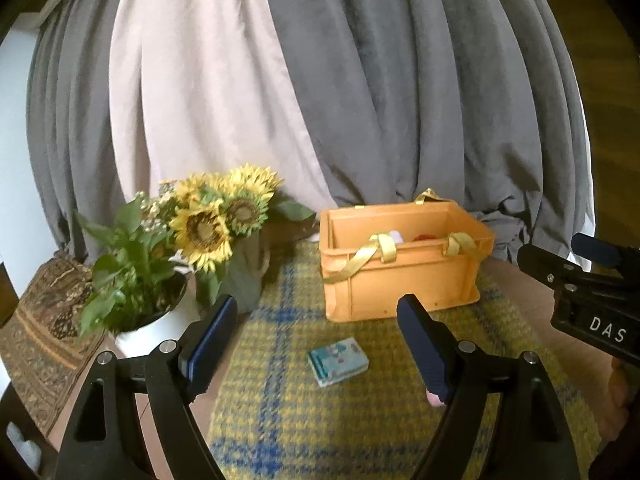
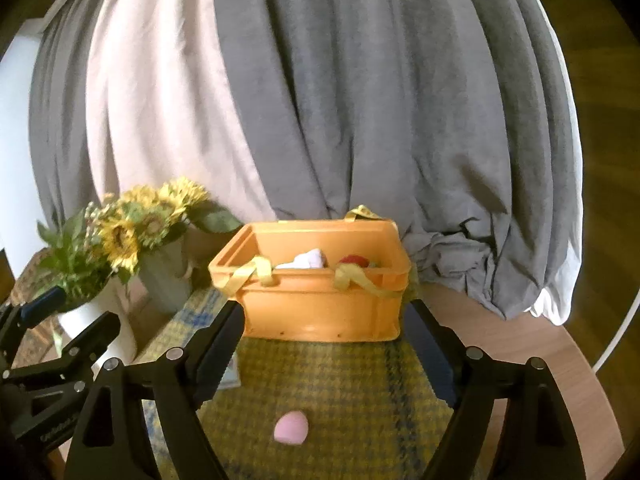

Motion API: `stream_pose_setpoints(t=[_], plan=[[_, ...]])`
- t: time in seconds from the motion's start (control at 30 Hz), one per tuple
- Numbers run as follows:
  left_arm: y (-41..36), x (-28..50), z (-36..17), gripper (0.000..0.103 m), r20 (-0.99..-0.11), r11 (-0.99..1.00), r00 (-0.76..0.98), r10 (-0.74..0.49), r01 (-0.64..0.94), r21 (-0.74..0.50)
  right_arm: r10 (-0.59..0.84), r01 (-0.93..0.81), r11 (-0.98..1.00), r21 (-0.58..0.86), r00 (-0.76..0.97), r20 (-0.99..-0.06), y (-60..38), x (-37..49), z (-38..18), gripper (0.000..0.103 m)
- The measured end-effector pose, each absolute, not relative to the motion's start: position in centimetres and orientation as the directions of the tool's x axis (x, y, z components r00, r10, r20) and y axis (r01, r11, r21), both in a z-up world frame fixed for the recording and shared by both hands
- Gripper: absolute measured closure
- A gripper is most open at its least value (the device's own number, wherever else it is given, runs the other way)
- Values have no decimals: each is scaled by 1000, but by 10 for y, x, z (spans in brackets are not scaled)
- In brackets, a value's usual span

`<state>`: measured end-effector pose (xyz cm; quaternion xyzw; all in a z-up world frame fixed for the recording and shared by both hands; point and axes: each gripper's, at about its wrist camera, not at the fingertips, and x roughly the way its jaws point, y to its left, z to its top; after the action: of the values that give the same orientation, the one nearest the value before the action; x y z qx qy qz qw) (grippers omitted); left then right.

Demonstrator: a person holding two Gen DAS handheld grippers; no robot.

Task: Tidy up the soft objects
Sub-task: 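Move both tools back toward the tissue pack and pink sponge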

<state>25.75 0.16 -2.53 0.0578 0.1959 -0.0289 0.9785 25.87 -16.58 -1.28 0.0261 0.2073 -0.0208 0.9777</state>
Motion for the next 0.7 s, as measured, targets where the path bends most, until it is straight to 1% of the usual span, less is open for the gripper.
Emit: stream_pose_setpoints(t=[0.17, 0.3, 0.43, 0.5, 0.7], plan=[[2, 239, -38, 18, -380, 987, 925, -20, 78, 138, 3, 26, 998, 60, 898, -439, -166, 250, -26, 20], [7, 237, -45, 18, -399, 984, 916, -36, 102, 146, -4, 38, 997, 65, 889, -458, -161, 245, -34, 20], [16, 242, -52, 18, -409, 976, 909, -78, 153, 156, -17, 57, 996, 70, 883, -469, -151, 241, -42, 20], [20, 249, -55, 18, -424, 967, 900, -101, 189, 171, -41, 82, 994, 68, 884, -466, -147, 239, -45, 20], [38, 272, -66, 18, -471, 945, 868, -159, 272, 181, -120, 199, 974, 104, 851, -512, -132, 247, -62, 20]])
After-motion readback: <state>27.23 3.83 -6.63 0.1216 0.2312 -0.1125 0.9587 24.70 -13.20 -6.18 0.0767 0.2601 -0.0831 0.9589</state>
